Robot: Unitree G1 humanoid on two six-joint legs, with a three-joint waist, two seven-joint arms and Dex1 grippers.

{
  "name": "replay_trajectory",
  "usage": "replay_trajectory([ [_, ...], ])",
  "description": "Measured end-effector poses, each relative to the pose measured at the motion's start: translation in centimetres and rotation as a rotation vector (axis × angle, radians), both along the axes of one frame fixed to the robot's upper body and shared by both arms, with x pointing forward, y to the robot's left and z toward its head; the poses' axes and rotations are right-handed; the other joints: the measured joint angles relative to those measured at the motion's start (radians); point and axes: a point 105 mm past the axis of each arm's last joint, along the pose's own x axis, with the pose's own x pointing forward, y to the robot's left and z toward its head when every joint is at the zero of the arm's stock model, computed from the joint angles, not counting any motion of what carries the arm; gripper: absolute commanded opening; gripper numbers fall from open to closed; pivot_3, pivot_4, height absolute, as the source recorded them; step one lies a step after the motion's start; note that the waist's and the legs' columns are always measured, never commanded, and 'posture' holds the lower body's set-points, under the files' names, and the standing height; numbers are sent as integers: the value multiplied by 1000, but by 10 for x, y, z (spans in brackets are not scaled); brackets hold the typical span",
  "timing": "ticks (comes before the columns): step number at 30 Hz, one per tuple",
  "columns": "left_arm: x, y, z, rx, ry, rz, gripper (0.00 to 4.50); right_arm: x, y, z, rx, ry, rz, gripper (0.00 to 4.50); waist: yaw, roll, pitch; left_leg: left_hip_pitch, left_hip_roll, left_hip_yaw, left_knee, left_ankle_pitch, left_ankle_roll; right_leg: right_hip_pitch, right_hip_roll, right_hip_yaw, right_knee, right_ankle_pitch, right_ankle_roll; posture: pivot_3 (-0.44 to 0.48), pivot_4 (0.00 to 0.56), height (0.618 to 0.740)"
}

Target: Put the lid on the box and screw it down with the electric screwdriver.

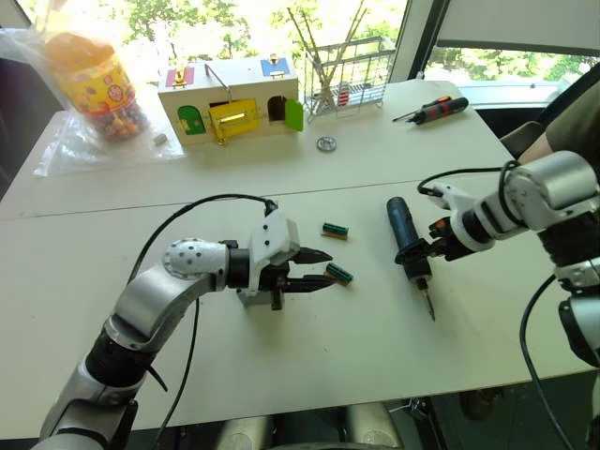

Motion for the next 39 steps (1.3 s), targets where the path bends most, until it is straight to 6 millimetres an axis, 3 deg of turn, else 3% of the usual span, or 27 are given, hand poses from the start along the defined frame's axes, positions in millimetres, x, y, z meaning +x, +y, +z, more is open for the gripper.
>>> replay_trajectory([
  [2,2,1,-2,4,-2,18,1802,-1,0,-3,-38,17,14,4379,4,0,0,0,0,-1,0,0,0,0,0,0,0,0,0,0,150,740],
  [10,10,12,-3,43,-25,80,1802,-14,-3,-11,-163,43,124,1832,10,0,0,0,0,-3,1,0,0,1,0,-2,0,0,0,0,150,740],
  [16,13,20,-3,54,-28,105,1802,-14,-8,-14,-142,49,88,1744,18,-5,-3,1,0,-3,1,0,0,3,0,-2,0,0,0,0,150,740],
  [21,14,34,-8,96,-10,124,1802,2,-4,-9,-20,28,-27,1744,11,-7,-4,1,0,-3,2,0,0,2,1,-1,0,0,0,0,150,740],
  [24,20,49,-6,112,3,148,1802,22,11,16,100,-78,-54,1744,-3,-1,0,-1,0,-1,-1,0,-1,-3,1,0,1,0,0,0,150,740],
  [28,25,64,-7,139,28,157,1802,47,45,91,467,-317,-68,1744,-6,0,1,-2,1,0,-4,0,-1,-6,1,-1,2,0,0,0,150,740],
  [31,28,77,-7,156,60,165,1802,52,78,144,850,-680,-4,1744,-5,0,0,-3,1,-2,-3,0,-1,-5,1,-2,2,0,0,0,150,740],
  [35,35,97,-7,155,84,234,1802,38,94,159,1118,-952,-95,1744,-1,0,0,-3,0,-3,0,1,-2,-4,1,-2,4,0,0,0,150,740],
  [39,35,102,-8,149,116,257,1802,14,108,151,1166,-1105,-97,1744,-5,1,1,-2,-2,-3,0,1,-1,-4,1,-1,5,0,0,0,150,740],
])
